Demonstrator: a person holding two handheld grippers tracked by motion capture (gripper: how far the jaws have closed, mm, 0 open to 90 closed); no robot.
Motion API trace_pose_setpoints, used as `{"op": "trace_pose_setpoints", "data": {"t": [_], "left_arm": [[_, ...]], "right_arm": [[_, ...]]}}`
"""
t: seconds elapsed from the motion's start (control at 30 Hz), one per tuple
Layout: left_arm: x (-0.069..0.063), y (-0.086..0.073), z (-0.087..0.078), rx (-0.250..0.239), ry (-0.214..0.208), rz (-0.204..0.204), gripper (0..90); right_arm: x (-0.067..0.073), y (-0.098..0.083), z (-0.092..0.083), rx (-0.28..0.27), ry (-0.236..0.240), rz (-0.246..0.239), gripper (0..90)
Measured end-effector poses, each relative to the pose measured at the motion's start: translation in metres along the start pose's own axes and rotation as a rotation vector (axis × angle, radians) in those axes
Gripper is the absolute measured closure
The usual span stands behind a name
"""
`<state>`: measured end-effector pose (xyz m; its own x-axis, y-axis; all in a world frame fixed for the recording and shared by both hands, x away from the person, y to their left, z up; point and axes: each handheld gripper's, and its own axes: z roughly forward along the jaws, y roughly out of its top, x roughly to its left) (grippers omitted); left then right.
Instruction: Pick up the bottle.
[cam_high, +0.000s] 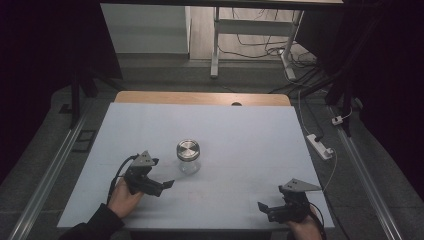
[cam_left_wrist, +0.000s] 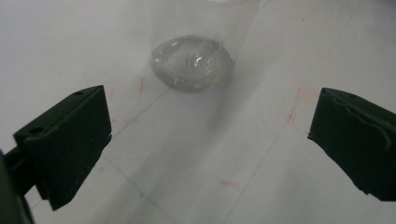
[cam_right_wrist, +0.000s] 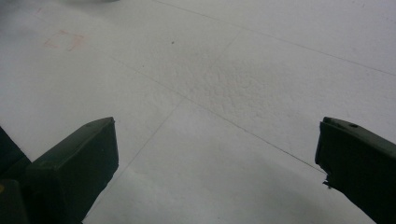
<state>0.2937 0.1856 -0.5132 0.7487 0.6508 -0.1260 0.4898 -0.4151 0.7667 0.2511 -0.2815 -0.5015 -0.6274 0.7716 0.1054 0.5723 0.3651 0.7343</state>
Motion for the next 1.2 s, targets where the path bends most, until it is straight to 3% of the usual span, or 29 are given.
{"op": "trace_pose_setpoints", "data": {"t": [0.17, 0.47, 0.6, 0.93, 1.2], "left_arm": [[0.005, 0.009, 0.010, -0.023, -0.024, -0.017, 0.0], [0.008, 0.024, 0.030, -0.011, -0.018, 0.004, 0.0], [0.010, 0.032, 0.043, -0.015, -0.050, 0.013, 0.0], [0.016, 0.046, 0.066, -0.010, -0.067, 0.040, 0.0], [0.015, 0.053, 0.080, 0.016, -0.039, 0.082, 0.0]], "right_arm": [[0.000, 0.000, 0.000, 0.000, -0.001, 0.002, 0.0], [0.000, 0.000, 0.000, 0.002, 0.002, 0.002, 0.0], [0.000, 0.000, 0.001, 0.002, 0.004, 0.003, 0.0], [-0.001, 0.000, 0.001, 0.007, 0.008, 0.003, 0.0], [-0.001, 0.000, 0.001, 0.008, 0.009, 0.002, 0.0]]}}
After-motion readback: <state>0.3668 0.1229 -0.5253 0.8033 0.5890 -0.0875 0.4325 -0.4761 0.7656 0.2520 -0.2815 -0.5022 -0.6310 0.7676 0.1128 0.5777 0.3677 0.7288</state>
